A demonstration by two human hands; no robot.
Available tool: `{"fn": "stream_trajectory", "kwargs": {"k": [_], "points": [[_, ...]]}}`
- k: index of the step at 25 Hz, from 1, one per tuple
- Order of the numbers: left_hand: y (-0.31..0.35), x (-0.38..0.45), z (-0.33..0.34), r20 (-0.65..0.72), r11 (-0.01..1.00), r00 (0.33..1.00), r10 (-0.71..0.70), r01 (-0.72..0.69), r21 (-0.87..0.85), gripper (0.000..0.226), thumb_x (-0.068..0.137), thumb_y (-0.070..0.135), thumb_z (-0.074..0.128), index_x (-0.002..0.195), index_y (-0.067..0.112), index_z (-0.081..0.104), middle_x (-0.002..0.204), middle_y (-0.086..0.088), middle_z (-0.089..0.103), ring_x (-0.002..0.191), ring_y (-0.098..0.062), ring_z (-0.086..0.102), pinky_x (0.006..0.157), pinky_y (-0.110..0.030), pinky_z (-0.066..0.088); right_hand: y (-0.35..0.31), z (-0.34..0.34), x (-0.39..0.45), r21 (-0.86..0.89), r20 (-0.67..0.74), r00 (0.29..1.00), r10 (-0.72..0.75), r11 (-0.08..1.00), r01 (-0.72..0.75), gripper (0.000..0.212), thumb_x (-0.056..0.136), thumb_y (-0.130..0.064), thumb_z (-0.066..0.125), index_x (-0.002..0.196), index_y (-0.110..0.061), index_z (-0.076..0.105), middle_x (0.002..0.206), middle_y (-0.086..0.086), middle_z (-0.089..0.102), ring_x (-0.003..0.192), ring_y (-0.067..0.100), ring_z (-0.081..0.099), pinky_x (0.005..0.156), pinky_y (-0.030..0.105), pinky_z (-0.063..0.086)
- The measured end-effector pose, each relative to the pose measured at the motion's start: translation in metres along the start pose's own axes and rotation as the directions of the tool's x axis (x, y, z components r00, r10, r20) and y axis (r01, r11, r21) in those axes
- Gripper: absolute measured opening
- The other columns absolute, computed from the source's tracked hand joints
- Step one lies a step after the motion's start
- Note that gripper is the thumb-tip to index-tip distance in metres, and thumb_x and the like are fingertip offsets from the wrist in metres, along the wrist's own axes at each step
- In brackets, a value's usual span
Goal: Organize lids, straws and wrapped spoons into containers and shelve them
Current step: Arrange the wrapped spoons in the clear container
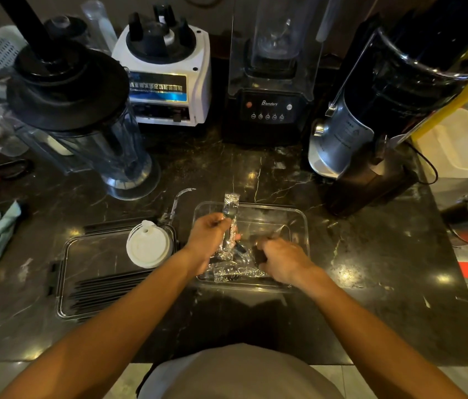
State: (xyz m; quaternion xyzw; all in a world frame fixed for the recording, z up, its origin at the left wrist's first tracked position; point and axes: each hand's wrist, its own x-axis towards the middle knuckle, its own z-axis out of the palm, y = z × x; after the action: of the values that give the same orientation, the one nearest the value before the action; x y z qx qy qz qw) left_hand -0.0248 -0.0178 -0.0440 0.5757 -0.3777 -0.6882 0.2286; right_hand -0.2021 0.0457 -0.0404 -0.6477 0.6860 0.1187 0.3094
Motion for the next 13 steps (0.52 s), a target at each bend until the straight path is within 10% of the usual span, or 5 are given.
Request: {"fn": "stream_trajectory", "kwargs": {"k": [4,7,13], "points": [[0.004,-0.003,-0.002,-0.010,0.999,1.000,0.020,-0.020,-0.046,0.024,0.106,0.014,0.056,0.118,-0.005,0.064,0.115,-0.017,0.075,0.083,-0.012,0.078,0.073,-0.025,0.063,-0.001,0.010,0.004,-0.117,0.000,0.997,-0.073,0.990,0.073,0.020,0.096,-0.017,0.067,0.116,-0.014,0.064,0.117,0.008,0.067,0.112,0.027,0.065,0.101,0.040,0.047],[0.006,-0.003,-0.004,-0.032,0.996,0.999,0.004,-0.007,-0.093,0.021,0.105,0.013,0.056,0.116,-0.003,0.066,0.116,-0.023,0.074,0.107,-0.032,0.075,0.096,-0.047,0.059,0.004,0.006,0.002,-0.094,0.062,0.994,-0.089,0.991,0.095,0.003,0.097,-0.018,0.063,0.099,-0.019,0.062,0.105,0.003,0.066,0.099,0.021,0.063,0.094,0.039,0.050],[0.002,0.002,-0.005,-0.041,1.000,0.999,0.001,-0.001,-0.001,0.019,0.105,0.019,0.058,0.105,0.004,0.070,0.102,-0.008,0.078,0.102,-0.023,0.073,0.101,-0.046,0.053,0.029,-0.038,-0.012,0.589,0.043,0.995,-0.085,0.807,0.043,0.016,0.094,0.000,0.063,0.084,-0.011,0.056,0.068,0.002,0.056,0.051,0.009,0.049,0.046,0.024,0.039]]}}
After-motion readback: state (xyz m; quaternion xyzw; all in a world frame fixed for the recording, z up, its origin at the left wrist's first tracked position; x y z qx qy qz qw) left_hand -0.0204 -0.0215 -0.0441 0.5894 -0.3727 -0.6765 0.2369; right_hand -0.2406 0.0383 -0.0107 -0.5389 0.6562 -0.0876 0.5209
